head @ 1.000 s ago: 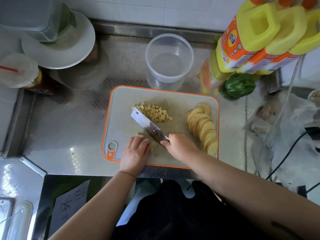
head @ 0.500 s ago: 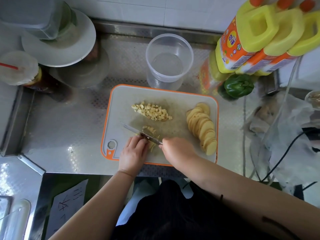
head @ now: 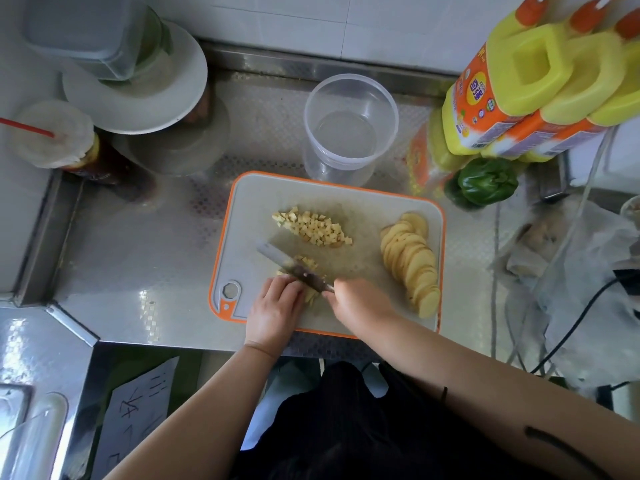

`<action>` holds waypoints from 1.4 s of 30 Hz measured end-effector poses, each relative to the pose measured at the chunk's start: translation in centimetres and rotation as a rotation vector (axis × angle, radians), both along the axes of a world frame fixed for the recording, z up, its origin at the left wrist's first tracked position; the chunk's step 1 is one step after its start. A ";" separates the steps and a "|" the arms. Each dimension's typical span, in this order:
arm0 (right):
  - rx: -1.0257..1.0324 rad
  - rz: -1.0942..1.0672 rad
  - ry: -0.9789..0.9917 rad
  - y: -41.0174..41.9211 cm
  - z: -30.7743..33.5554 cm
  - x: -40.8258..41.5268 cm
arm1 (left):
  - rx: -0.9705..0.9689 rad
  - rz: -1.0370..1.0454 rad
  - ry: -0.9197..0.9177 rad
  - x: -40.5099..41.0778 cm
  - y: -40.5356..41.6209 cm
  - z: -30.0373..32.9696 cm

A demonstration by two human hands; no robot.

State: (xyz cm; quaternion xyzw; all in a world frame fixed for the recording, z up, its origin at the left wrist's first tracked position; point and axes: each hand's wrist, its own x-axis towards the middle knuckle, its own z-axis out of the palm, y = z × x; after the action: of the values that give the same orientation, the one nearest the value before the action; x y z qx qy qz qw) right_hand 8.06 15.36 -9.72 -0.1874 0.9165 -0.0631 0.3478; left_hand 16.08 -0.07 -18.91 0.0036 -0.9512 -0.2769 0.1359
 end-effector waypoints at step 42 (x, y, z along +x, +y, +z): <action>-0.114 -0.155 -0.048 0.5 0.3 0.2 | 0.039 -0.039 -0.117 0.5 -0.9 0.8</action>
State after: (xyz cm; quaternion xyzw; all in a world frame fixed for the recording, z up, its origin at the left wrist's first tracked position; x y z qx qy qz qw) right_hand 8.23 15.89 -9.39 -0.1337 0.9146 -0.1462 0.3525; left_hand 16.56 -0.93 -18.12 0.0039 -0.9519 -0.2973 0.0744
